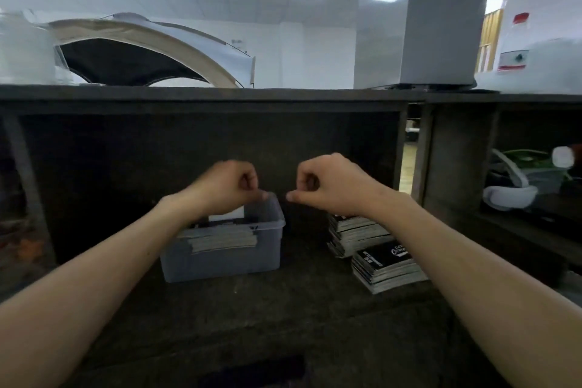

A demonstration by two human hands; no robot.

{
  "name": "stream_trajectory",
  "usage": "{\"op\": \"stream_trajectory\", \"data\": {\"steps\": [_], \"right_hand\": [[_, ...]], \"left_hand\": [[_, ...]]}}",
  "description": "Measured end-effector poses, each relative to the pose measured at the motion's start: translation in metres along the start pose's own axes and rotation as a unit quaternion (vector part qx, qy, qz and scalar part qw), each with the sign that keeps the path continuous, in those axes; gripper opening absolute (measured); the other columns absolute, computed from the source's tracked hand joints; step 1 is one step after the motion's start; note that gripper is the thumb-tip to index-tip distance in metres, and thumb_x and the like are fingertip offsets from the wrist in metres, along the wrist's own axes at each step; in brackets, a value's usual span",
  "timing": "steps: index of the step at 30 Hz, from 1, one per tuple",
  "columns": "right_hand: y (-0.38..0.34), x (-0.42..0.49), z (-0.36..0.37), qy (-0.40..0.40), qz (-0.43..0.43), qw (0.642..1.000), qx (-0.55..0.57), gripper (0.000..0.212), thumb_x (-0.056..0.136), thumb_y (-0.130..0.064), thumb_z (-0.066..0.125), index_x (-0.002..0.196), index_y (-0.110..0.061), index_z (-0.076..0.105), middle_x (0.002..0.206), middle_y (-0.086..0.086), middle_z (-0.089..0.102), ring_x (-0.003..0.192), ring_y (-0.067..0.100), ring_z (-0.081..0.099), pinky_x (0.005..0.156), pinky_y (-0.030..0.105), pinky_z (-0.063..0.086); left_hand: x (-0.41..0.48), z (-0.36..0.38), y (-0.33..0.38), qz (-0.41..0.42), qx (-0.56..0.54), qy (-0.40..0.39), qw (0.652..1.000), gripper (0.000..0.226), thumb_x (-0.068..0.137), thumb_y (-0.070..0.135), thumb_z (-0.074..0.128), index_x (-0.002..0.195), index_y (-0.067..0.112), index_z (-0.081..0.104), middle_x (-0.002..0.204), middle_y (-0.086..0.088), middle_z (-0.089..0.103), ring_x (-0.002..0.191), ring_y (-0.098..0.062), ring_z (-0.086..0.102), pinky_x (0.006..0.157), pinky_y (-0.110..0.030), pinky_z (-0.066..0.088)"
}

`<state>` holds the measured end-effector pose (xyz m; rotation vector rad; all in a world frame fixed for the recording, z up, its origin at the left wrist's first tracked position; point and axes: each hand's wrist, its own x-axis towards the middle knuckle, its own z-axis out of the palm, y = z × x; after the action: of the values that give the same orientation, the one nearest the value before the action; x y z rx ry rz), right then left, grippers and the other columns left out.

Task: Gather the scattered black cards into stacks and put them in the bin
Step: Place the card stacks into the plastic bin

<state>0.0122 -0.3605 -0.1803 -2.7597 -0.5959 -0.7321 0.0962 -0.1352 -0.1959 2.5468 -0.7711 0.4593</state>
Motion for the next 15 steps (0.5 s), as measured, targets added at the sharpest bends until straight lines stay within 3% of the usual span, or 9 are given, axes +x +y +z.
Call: {"op": "stream_trajectory", "data": {"steps": [2, 4, 7, 11, 15], "right_hand": [[0.028, -0.035, -0.019, -0.019, 0.044, 0.999, -0.003, 0.029, 0.075, -0.061, 0.064, 0.074, -0.033, 0.059, 0.072, -0.012, 0.063, 0.069, 0.000, 0.059, 0.065, 0.029, 0.054], [0.058, -0.065, -0.034, -0.072, 0.108, 0.992, -0.005, 0.028, 0.074, -0.057, 0.072, 0.075, -0.031, 0.062, 0.074, -0.010, 0.065, 0.071, 0.002, 0.061, 0.068, 0.028, 0.055], [0.095, -0.100, -0.043, -0.185, 0.193, 0.964, 0.002, 0.034, 0.063, -0.054, 0.082, 0.081, -0.029, 0.067, 0.083, -0.009, 0.068, 0.081, 0.008, 0.063, 0.075, 0.031, 0.056], [0.114, -0.120, -0.029, -0.228, 0.211, 0.950, 0.018, 0.038, 0.058, -0.048, 0.086, 0.085, -0.031, 0.066, 0.098, -0.012, 0.064, 0.095, 0.009, 0.059, 0.085, 0.036, 0.053], [0.122, -0.122, -0.020, -0.241, 0.223, 0.944, 0.042, 0.040, 0.058, -0.037, 0.089, 0.087, -0.032, 0.063, 0.101, -0.009, 0.062, 0.093, 0.011, 0.058, 0.080, 0.032, 0.055]], "left_hand": [[-0.011, 0.014, 0.042, 0.047, -0.058, -0.027, 0.997, 0.030, 0.075, 0.061, 0.075, 0.081, 0.034, 0.063, 0.074, 0.008, 0.070, 0.064, -0.002, 0.066, 0.054, -0.025, 0.055], [-0.020, 0.034, 0.079, 0.073, -0.048, -0.080, 0.993, 0.038, 0.072, 0.070, 0.071, 0.082, 0.034, 0.064, 0.076, 0.011, 0.070, 0.067, 0.000, 0.065, 0.058, -0.025, 0.058], [-0.024, 0.066, 0.117, 0.080, -0.032, -0.150, 0.985, 0.034, 0.076, 0.065, 0.073, 0.085, 0.033, 0.064, 0.083, 0.012, 0.069, 0.075, -0.003, 0.065, 0.065, -0.029, 0.058], [-0.021, 0.104, 0.138, 0.086, 0.014, -0.190, 0.978, 0.037, 0.074, 0.064, 0.076, 0.086, 0.032, 0.061, 0.086, 0.012, 0.065, 0.078, -0.006, 0.061, 0.064, -0.032, 0.054], [-0.020, 0.132, 0.149, 0.072, 0.003, -0.213, 0.974, 0.042, 0.070, 0.065, 0.078, 0.083, 0.031, 0.057, 0.087, 0.011, 0.062, 0.077, -0.009, 0.058, 0.058, -0.028, 0.042]]}}
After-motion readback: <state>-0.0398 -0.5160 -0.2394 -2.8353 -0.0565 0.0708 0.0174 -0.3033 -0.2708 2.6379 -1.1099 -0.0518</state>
